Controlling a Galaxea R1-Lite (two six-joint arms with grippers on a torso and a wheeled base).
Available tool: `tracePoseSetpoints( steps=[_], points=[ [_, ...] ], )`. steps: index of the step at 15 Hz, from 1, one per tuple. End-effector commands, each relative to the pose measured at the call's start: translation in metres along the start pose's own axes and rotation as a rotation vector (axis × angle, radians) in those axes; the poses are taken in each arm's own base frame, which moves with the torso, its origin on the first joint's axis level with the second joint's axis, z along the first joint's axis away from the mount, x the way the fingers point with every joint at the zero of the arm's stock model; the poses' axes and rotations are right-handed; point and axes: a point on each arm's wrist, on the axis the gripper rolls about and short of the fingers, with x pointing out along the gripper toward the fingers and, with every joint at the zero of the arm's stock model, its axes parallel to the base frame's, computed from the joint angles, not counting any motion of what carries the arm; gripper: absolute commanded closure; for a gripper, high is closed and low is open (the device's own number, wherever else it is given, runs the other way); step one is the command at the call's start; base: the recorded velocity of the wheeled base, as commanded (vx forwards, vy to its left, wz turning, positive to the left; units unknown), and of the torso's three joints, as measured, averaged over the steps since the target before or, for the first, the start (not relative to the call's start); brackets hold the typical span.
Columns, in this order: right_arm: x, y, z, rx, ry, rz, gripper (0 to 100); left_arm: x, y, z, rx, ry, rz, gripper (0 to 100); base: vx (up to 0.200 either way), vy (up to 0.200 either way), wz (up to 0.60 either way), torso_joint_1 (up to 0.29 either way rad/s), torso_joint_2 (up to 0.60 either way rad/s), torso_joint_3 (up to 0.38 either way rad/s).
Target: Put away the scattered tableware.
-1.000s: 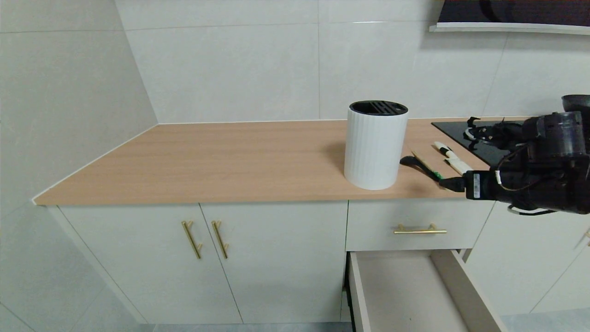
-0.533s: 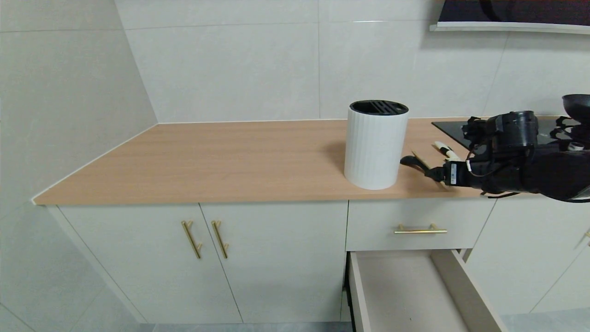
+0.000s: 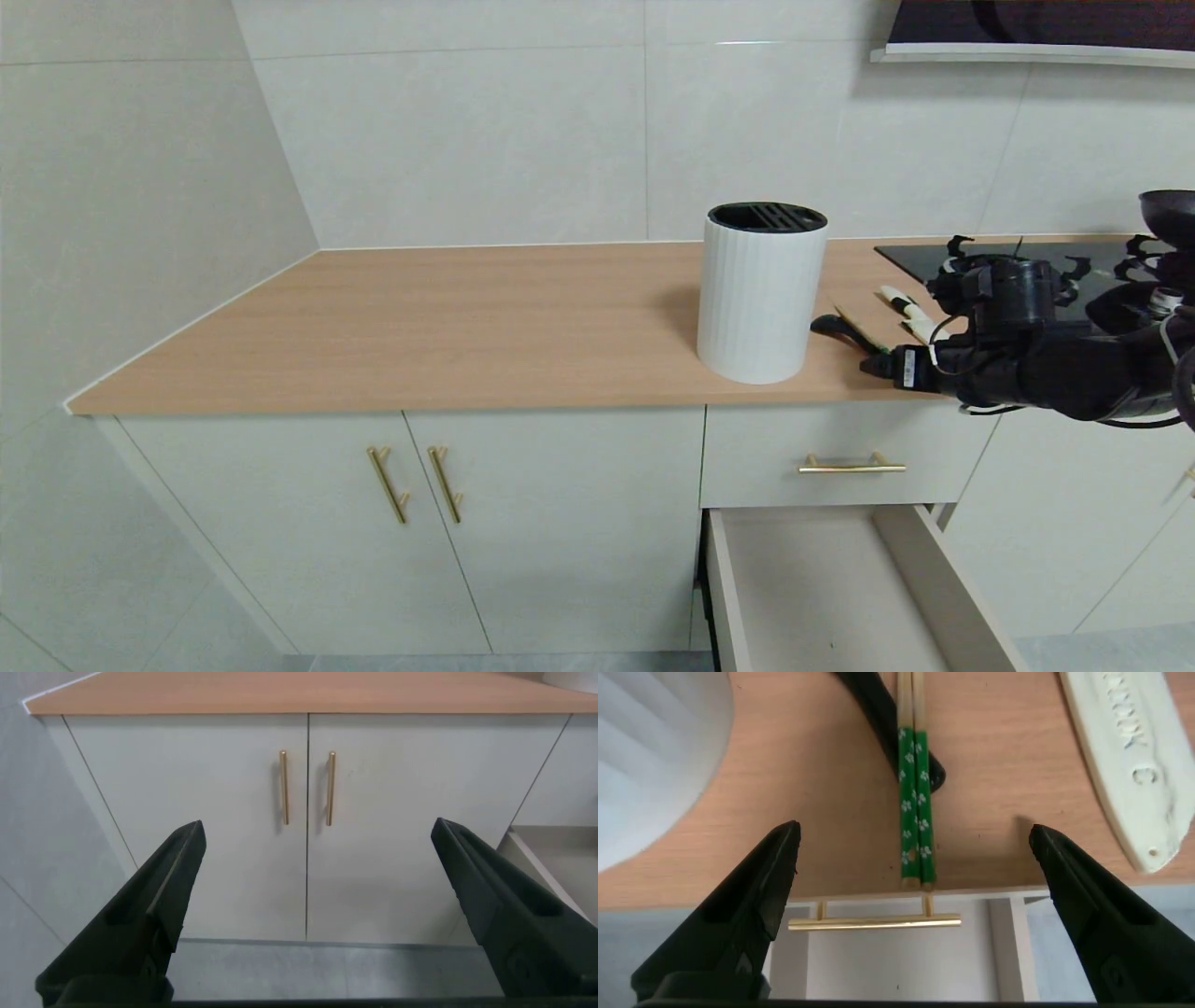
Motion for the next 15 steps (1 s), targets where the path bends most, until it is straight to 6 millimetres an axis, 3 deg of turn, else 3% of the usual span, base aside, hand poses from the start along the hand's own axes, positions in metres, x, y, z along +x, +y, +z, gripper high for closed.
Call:
tracePoseSetpoints(
  steps=[1,3,4,12,15],
  points=[
    [0.001,0.000,-0.001,0.002,0.001,0.000,0,0.000,0.000,0.000,-0.001,0.002,0.001,0,0.000,0.000,0.00,0.000,0.00,0.000],
    [0.001,0.000,0.000,0.004,-0.010,-0.001,0,0.000,0.000,0.000,-0.001,0.000,0.001,0,0.000,0.000,0.00,0.000,0.00,0.000],
    [0.002,0.000,0.002,0.007,-0.026,-0.005,100,0.000,0.000,0.000,0.001,0.002,0.001,0,0.000,0.000,0.00,0.000,0.00,0.000],
    [0.001,0.001,0.002,0.019,-0.033,-0.007,100,0.000,0.000,0.000,-0.001,0.002,0.001,0,0.000,0.000,0.00,0.000,0.00,0.000],
    [-0.008,0.001,0.008,0.022,-0.054,-0.004,100,0.000,0.000,0.000,-0.001,0.000,0.001,0,0.000,0.000,0.00,0.000,0.00,0.000]
  ],
)
